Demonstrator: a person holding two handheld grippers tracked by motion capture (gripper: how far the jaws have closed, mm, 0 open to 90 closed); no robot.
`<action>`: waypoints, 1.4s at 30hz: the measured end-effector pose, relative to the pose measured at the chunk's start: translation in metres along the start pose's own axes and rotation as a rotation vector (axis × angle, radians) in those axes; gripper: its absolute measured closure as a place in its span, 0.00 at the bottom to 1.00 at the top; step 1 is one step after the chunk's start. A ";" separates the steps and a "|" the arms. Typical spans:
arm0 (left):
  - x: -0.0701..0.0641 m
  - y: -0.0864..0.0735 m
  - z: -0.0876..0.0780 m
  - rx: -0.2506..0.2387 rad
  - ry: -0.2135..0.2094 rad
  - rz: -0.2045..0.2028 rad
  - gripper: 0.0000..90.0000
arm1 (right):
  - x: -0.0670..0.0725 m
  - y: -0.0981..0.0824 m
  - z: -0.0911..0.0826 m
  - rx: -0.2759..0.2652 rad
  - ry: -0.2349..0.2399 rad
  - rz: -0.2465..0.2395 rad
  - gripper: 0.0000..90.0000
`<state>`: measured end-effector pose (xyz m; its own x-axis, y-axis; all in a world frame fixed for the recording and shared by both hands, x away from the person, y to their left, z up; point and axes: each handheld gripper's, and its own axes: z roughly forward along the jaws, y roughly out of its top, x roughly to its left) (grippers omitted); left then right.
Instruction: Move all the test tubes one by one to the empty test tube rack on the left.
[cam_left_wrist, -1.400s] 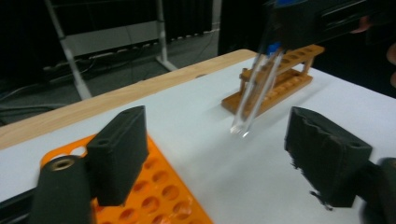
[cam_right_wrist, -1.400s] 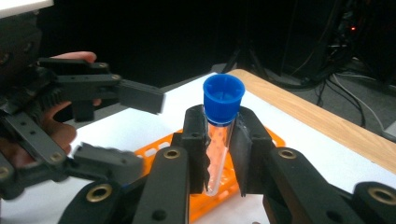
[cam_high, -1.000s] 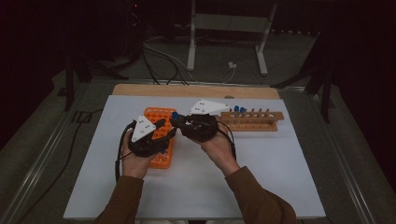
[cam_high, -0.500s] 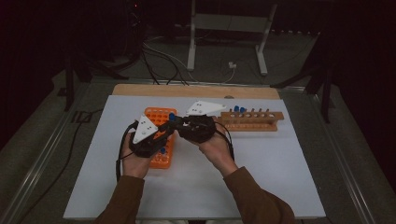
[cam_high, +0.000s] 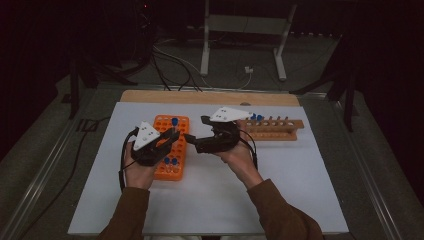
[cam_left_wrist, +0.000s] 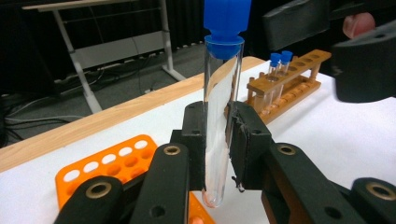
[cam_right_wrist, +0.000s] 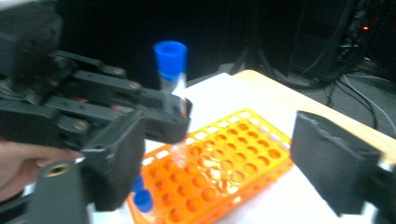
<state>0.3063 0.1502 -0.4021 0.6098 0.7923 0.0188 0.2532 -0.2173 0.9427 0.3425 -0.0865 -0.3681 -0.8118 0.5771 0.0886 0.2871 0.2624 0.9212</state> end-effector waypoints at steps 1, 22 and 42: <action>0.001 -0.001 -0.001 0.000 0.003 -0.002 0.87 | -0.002 -0.001 -0.001 0.000 -0.006 0.002 0.15; 0.018 -0.022 -0.023 0.002 0.020 -0.069 0.87 | -0.037 -0.033 -0.037 0.003 -0.107 0.037 0.00; 0.020 -0.056 -0.032 0.026 0.023 -0.106 0.86 | -0.055 -0.058 -0.071 -0.014 -0.166 0.062 0.00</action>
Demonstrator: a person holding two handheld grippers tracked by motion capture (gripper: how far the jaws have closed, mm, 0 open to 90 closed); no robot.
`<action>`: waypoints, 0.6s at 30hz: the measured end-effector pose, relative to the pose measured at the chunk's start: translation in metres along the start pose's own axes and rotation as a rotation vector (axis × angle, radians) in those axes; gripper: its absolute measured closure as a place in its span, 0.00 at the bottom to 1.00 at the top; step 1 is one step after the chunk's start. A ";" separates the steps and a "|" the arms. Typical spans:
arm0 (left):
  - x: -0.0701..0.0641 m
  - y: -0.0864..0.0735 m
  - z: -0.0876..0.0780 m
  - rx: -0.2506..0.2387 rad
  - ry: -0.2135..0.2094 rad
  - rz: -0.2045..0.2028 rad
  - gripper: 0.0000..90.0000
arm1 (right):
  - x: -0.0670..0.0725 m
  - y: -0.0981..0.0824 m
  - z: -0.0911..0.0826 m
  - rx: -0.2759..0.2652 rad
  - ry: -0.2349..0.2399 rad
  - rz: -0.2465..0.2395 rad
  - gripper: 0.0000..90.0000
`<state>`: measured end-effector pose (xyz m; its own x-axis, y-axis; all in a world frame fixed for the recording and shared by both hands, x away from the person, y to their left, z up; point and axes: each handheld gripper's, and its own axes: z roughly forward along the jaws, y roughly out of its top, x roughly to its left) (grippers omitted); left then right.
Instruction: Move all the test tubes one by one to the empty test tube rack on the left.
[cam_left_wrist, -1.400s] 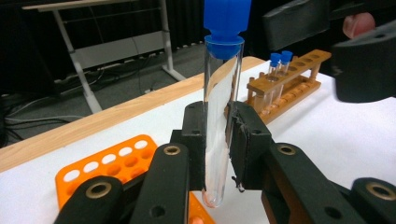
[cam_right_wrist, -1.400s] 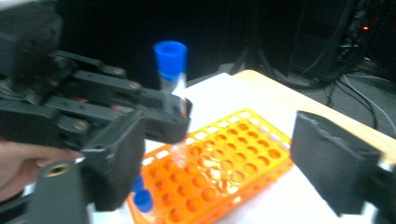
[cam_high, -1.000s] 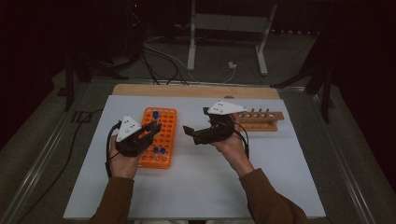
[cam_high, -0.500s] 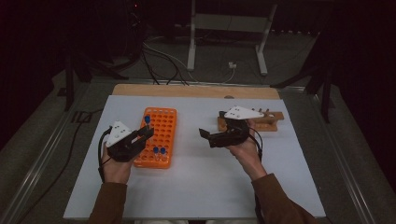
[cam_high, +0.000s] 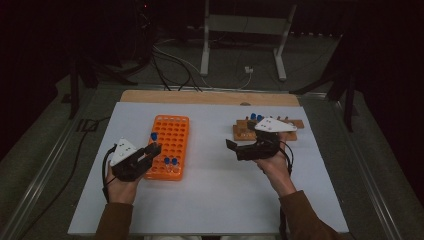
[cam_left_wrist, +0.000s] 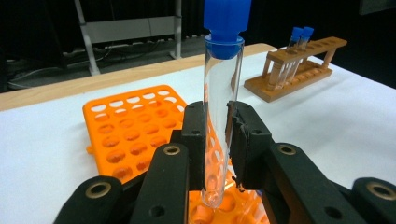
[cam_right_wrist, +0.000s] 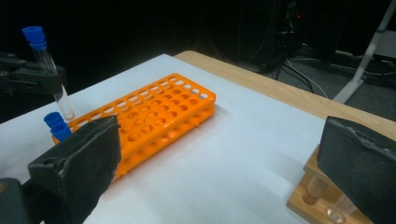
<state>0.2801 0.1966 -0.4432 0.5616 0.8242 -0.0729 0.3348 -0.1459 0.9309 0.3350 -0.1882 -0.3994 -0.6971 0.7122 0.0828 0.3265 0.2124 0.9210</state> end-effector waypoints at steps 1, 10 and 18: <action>0.000 -0.002 0.000 0.001 -0.002 0.000 0.86 | -0.001 -0.001 -0.001 0.000 -0.004 0.001 0.00; -0.002 -0.015 0.001 0.026 -0.007 -0.003 0.86 | -0.006 -0.005 -0.010 -0.009 -0.020 0.009 0.00; -0.004 -0.022 0.003 0.053 -0.009 0.000 0.86 | -0.009 -0.009 -0.014 -0.013 -0.025 0.013 0.00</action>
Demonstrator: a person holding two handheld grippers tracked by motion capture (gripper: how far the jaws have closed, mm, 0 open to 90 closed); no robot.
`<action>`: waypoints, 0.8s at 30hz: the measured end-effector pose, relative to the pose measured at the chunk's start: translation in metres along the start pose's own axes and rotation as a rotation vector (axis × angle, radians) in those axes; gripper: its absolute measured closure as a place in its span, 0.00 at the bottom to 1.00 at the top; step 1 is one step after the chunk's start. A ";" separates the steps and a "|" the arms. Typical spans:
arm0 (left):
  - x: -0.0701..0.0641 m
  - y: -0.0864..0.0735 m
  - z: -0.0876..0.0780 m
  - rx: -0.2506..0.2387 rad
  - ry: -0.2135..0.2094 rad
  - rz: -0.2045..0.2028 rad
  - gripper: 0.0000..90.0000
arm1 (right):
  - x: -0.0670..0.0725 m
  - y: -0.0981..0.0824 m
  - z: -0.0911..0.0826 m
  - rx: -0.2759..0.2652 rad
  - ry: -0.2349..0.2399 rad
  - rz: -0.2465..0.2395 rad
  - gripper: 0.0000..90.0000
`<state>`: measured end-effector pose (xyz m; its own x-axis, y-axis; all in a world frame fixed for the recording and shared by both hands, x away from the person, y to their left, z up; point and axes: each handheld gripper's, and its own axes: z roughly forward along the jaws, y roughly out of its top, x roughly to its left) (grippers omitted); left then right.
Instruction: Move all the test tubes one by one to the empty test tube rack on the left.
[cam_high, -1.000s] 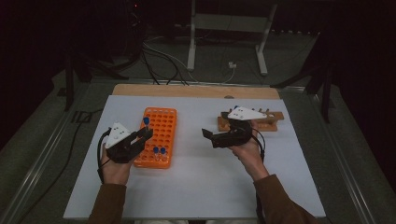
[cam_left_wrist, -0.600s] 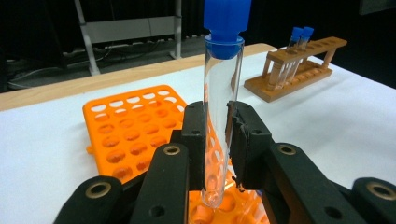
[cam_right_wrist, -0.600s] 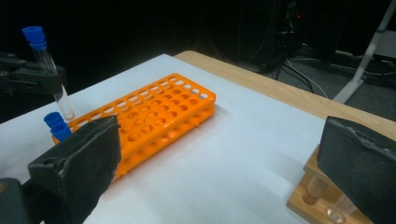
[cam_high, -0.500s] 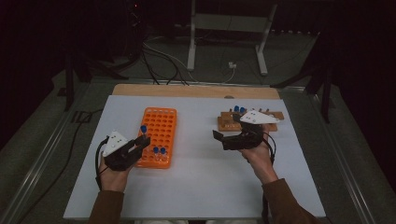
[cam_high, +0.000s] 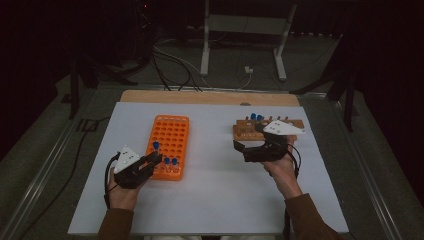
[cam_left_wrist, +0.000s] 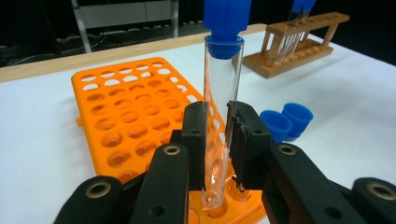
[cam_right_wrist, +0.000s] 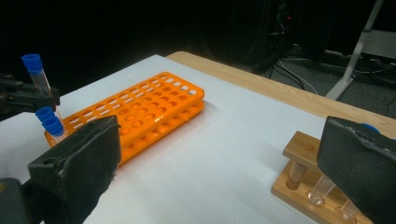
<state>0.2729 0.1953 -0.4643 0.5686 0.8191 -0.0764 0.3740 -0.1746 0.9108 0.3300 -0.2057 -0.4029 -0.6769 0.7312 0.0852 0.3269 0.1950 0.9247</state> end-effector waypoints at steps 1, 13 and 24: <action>0.000 -0.001 0.000 0.004 0.001 0.001 0.86 | 0.000 -0.001 0.000 0.000 -0.001 0.002 0.00; -0.002 -0.010 0.005 0.048 -0.007 0.008 0.86 | -0.006 -0.010 -0.006 -0.002 -0.007 0.026 0.00; -0.002 -0.019 0.012 0.132 -0.002 0.027 0.86 | -0.010 -0.017 -0.008 -0.001 -0.008 0.041 0.00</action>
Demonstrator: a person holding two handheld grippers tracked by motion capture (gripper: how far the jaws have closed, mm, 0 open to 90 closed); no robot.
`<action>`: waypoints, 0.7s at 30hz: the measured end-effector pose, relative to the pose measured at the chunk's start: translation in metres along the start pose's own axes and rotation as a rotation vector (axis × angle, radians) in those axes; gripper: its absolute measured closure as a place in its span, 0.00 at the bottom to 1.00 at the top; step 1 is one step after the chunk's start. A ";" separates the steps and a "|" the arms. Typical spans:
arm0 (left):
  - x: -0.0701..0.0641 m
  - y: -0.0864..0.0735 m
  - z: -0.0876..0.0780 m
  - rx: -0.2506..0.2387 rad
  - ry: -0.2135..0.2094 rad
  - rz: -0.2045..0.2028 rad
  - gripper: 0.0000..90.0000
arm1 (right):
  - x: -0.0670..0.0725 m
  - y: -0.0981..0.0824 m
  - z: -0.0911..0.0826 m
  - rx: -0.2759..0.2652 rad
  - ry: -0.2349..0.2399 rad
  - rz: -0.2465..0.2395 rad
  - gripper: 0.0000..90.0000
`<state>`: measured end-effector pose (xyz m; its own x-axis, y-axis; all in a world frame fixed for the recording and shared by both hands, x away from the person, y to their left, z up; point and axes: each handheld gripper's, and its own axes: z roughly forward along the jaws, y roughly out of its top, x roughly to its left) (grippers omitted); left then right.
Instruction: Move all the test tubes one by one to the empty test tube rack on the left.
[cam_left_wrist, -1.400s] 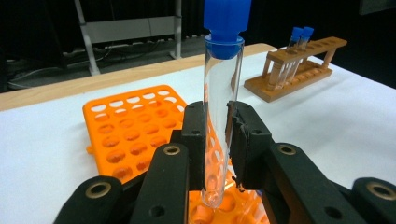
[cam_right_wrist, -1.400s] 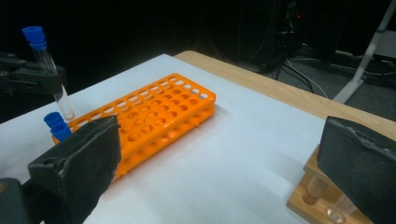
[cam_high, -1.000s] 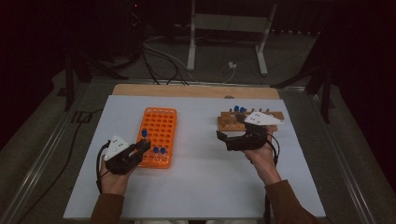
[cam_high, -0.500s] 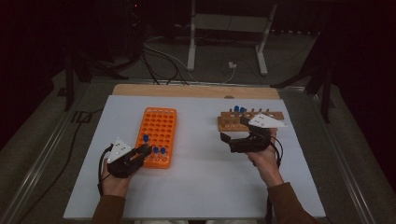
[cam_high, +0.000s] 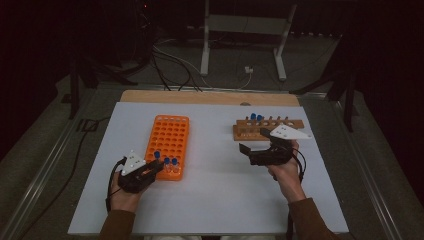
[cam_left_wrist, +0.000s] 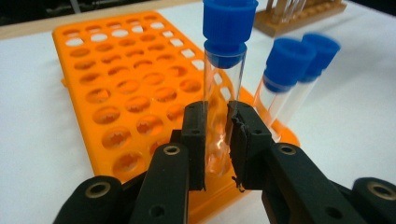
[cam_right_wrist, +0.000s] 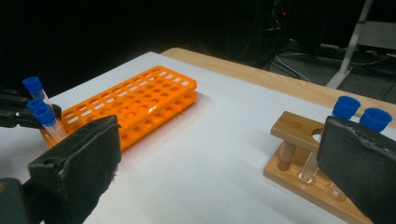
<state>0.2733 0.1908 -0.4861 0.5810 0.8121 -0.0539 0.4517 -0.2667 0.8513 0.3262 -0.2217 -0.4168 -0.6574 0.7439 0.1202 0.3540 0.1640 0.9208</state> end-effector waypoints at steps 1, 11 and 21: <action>0.000 0.000 0.000 0.005 0.000 0.003 0.86 | 0.000 0.000 0.000 0.000 0.001 0.001 0.00; -0.002 -0.001 0.003 0.032 0.002 0.028 0.87 | 0.001 -0.002 0.003 0.006 0.006 -0.001 0.00; -0.003 -0.003 0.006 0.056 0.002 0.038 0.86 | 0.001 -0.004 0.005 0.010 0.010 0.003 0.00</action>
<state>0.2743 0.1865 -0.4920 0.5973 0.8018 -0.0207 0.4667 -0.3265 0.8219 0.3275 -0.2187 -0.4219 -0.6629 0.7380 0.1262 0.3621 0.1685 0.9168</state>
